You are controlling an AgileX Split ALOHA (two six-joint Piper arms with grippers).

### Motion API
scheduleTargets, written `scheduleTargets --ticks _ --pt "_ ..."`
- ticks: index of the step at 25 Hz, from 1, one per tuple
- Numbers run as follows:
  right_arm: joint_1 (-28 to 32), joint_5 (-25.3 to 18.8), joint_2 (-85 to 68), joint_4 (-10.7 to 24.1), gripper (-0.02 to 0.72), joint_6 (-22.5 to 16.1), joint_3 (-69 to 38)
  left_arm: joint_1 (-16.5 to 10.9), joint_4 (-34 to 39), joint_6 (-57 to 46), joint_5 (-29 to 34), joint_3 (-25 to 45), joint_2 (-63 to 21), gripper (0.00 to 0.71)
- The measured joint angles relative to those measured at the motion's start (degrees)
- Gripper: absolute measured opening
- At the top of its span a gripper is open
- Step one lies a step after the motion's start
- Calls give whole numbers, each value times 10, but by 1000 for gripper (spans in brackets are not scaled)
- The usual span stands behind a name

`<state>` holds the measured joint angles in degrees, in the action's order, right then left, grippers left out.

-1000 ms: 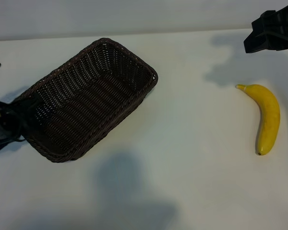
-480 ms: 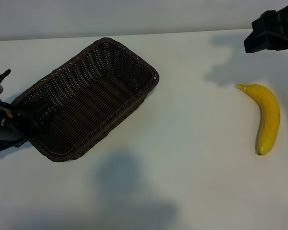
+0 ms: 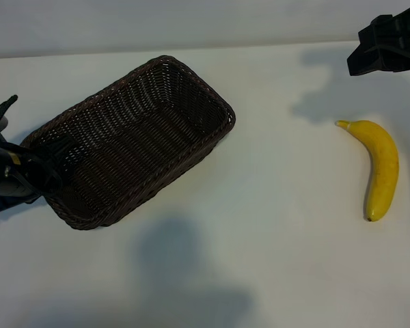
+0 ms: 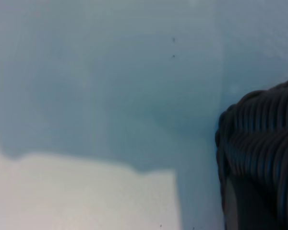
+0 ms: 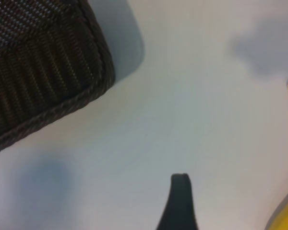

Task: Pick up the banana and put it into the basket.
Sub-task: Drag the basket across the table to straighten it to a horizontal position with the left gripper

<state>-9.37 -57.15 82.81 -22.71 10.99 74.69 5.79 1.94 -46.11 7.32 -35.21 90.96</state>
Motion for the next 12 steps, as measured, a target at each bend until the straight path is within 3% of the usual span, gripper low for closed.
scheduleTargets --ticks 5,12 --pt "0 1 0 0 605 0 0 0 -61 106 11 -11 0 158" --pt "0 3 0 0 605 0 0 0 -241 414 138 -95 -5 156"
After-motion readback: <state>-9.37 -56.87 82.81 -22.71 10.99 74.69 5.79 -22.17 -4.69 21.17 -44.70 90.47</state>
